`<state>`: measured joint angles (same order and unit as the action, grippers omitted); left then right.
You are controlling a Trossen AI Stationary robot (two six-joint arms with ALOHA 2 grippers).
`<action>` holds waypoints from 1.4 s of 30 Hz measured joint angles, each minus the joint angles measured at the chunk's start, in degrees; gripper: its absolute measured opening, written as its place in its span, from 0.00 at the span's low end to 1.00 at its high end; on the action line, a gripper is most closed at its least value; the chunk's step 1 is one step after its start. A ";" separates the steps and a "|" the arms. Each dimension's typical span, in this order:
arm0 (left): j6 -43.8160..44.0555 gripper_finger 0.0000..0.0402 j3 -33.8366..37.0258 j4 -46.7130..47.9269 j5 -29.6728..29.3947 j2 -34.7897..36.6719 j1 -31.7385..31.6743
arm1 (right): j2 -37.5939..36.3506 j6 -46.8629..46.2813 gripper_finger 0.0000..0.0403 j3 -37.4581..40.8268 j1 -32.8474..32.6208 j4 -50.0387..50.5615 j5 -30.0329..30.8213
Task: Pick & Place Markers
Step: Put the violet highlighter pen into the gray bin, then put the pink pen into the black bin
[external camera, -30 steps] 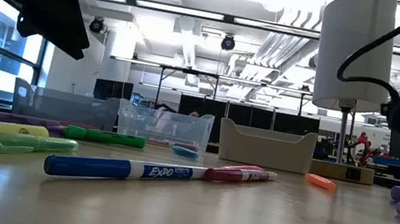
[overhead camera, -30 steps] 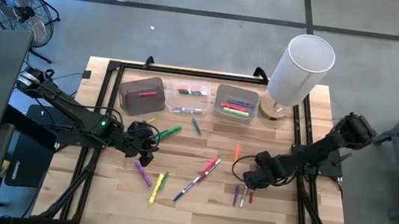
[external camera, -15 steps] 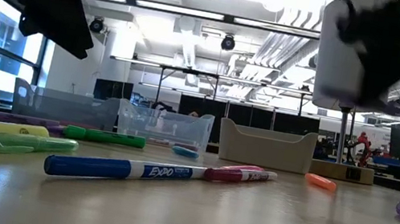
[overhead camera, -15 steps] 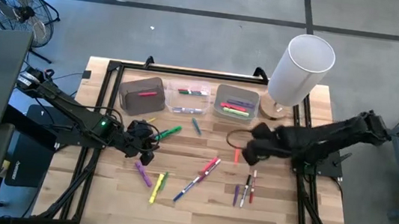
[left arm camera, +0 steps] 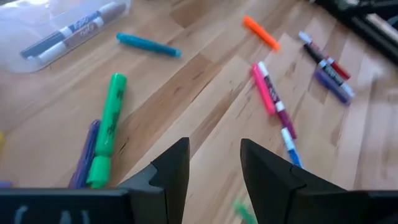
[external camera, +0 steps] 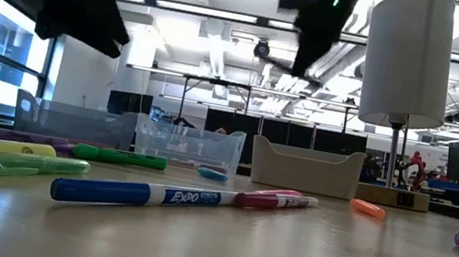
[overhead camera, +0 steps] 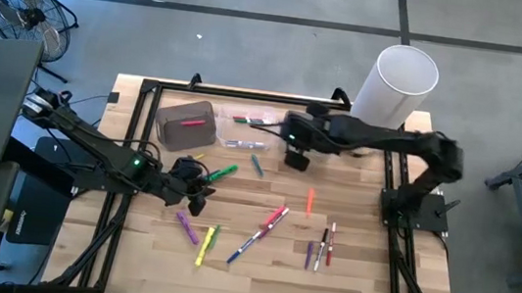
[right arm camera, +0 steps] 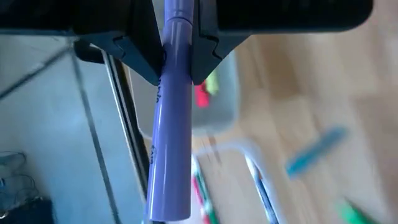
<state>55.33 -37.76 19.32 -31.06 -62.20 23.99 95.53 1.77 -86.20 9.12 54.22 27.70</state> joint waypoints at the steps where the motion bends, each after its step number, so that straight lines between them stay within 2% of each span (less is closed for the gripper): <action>1: 0.02 0.35 0.00 -0.37 -0.52 -0.25 0.02 | 1.67 1.77 0.13 -0.10 1.25 0.15 -0.12; 7: 0.03 0.35 -0.04 -4.28 -0.93 -3.52 0.02 | 8.50 4.90 0.13 3.64 8.46 0.87 -2.31; 12: 0.06 0.35 -0.04 -7.08 -0.02 -7.43 0.01 | 9.03 7.25 0.13 8.96 12.15 -1.77 -3.65; 19: 0.48 0.35 -0.02 -6.84 1.39 -8.65 0.00 | 8.93 7.29 0.30 9.47 13.10 -1.58 -3.77; 22: 0.47 0.35 -0.23 -6.20 1.01 -8.65 -0.02 | 7.74 5.58 0.33 8.72 12.65 -1.34 -3.67; 27: 0.46 0.35 -4.08 3.70 2.09 -8.65 -0.02 | 2.55 -2.31 0.31 8.58 10.41 1.03 -3.69; 32: 0.46 0.35 -8.33 13.83 0.49 -8.65 -0.02 | -4.07 -17.00 0.24 8.57 5.90 4.95 -5.01; 37: 0.48 0.35 -11.93 16.32 -0.38 -8.63 -0.04 | -8.73 -32.99 0.14 8.71 -1.20 6.60 -10.67; 42: 0.48 0.33 -15.12 16.77 -0.40 -10.48 -0.13 | -9.54 -41.98 0.03 8.76 -10.74 7.51 -10.77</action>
<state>55.81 -52.87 36.09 -31.46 -72.68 23.86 85.99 -40.21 -77.44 -1.62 61.73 16.93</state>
